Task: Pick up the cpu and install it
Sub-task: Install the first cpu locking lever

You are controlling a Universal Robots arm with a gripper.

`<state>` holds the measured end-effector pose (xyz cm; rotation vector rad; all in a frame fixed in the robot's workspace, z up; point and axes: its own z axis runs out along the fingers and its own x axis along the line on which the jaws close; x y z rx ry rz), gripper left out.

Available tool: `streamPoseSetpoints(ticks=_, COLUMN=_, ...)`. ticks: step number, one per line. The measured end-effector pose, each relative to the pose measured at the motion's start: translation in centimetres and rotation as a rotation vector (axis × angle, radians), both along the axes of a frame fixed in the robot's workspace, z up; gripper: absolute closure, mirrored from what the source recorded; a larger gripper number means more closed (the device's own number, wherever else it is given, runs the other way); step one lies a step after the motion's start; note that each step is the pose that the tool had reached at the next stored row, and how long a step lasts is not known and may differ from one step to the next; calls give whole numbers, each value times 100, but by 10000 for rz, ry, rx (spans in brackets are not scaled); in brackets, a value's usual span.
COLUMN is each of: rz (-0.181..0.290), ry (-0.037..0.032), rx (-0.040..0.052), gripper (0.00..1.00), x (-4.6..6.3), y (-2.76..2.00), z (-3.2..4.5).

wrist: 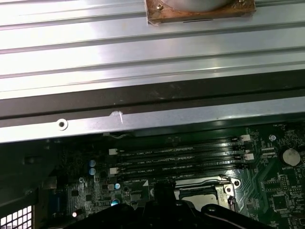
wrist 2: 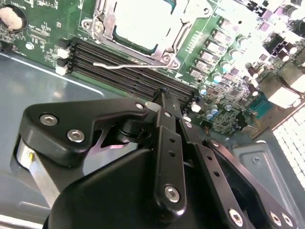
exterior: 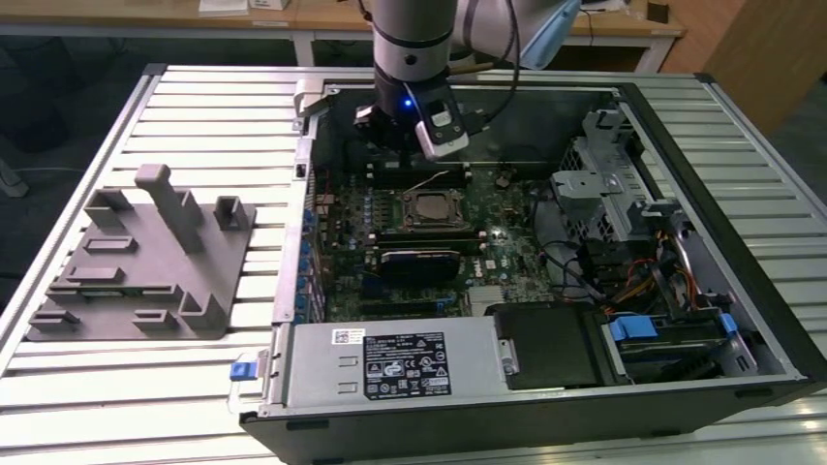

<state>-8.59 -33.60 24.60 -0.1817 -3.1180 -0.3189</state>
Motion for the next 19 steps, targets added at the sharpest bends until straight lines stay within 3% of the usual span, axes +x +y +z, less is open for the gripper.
streamPoseSetpoints(ticks=3, rz=-9, ry=-36, rx=-2, gripper=89, x=1, y=0, z=-7)
streamPoseSetpoints(ticks=10, rz=-76, ry=-589, rx=-28, gripper=89, x=3, y=0, z=-32)
streamPoseSetpoints(ticks=12, rz=-91, ry=-713, rx=-26, gripper=89, x=10, y=1, z=-41)
streamPoseSetpoints(ticks=15, rz=-136, ry=-792, rx=-28, gripper=89, x=24, y=0, z=-67)
streamPoseSetpoints(ticks=19, rz=-341, ry=-800, rx=-38, gripper=89, x=38, y=0, z=-109)
